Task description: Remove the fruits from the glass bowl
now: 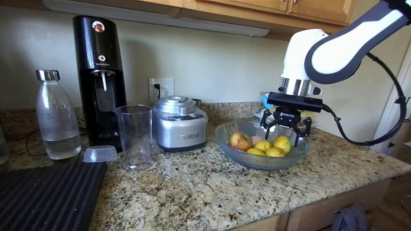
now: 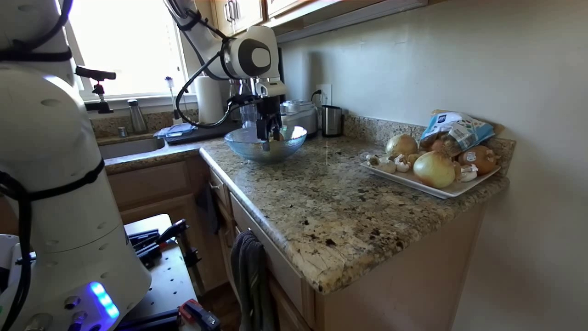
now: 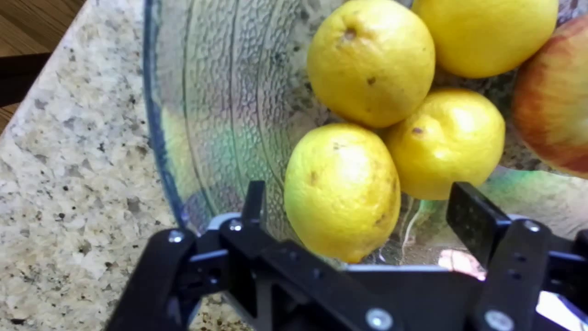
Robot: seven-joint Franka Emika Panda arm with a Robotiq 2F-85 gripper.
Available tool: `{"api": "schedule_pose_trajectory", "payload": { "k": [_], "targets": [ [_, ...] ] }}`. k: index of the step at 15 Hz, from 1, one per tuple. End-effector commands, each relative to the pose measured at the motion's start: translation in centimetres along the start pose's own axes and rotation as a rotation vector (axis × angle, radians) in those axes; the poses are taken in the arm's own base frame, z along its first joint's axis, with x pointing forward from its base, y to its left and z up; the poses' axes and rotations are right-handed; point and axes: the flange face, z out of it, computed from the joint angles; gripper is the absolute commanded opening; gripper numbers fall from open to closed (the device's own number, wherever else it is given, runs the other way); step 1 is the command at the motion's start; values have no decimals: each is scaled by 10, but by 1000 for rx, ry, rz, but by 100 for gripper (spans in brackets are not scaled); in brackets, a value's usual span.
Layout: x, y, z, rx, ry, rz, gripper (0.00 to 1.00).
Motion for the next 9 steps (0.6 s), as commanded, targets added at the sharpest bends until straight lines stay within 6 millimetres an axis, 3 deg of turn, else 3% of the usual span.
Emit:
{"api": "schedule_pose_trajectory", "payload": {
  "k": [1, 2, 6, 8, 9],
  "targets": [
    [-1, -5, 5, -26, -8, 36, 81],
    [-1, -6, 7, -29, -9, 35, 67],
    [3, -5, 3, -34, -12, 44, 41],
    [4, -5, 2, -33, -18, 47, 31],
    [4, -4, 2, -33, -19, 47, 30]
  ]
}}
